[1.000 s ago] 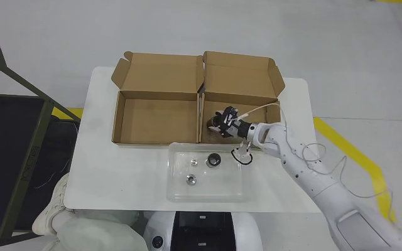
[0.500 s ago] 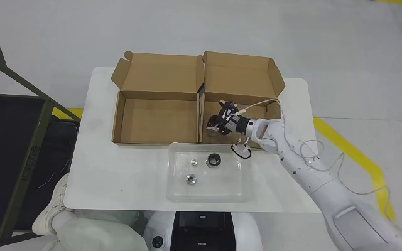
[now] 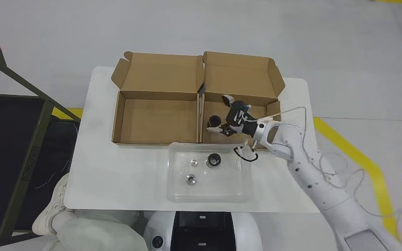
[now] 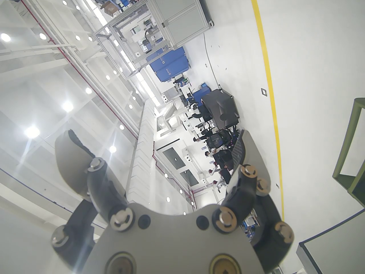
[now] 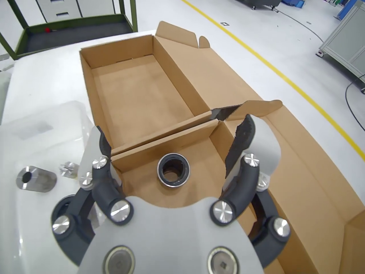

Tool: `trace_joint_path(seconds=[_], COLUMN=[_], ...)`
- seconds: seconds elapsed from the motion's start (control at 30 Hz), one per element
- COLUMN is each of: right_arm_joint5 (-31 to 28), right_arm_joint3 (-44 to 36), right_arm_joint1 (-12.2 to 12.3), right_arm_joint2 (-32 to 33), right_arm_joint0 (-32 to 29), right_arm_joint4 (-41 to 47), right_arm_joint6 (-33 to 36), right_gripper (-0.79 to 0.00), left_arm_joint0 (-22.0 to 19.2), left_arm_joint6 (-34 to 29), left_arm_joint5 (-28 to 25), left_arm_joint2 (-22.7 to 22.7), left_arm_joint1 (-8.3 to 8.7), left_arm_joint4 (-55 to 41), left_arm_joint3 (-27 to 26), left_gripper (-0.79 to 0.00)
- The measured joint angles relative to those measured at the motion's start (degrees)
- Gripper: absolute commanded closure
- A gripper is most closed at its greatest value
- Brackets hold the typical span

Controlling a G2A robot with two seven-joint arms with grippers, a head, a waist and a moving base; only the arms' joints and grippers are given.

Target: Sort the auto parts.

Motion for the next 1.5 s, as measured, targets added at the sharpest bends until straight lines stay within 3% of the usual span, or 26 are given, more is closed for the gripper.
trace_joint_path(seconds=[0.27,0.5,1.23,1.5], right_arm_joint5=[-5.12,-10.19,-10.74,-16.87], right_arm_joint3=[-10.01,-14.08,-14.42,-18.25], right_arm_joint1=[1.99,3.15,3.21,3.81], right_arm_joint2=[4.92,6.56,6.02,4.19], right_arm_joint0=[-7.21,-11.65,-12.17,-12.33], right_arm_joint4=[1.53,3.07,3.11,-0.13], right_arm_joint6=[5.54,11.56,12.79,18.25], right_gripper=[-0.785,-0.785,-0.785,-0.785], left_arm_joint0=[0.0,0.0,0.0,0.0], left_arm_joint6=[0.0,0.0,0.0,0.0], left_arm_joint5=[0.0,0.0,0.0,0.0], left_arm_joint2=[0.0,0.0,0.0,0.0], left_arm_joint1=[0.0,0.0,0.0,0.0], left_arm_joint4=[0.0,0.0,0.0,0.0], left_arm_joint3=[0.0,0.0,0.0,0.0], left_gripper=[-0.785,-0.785,-0.785,-0.785])
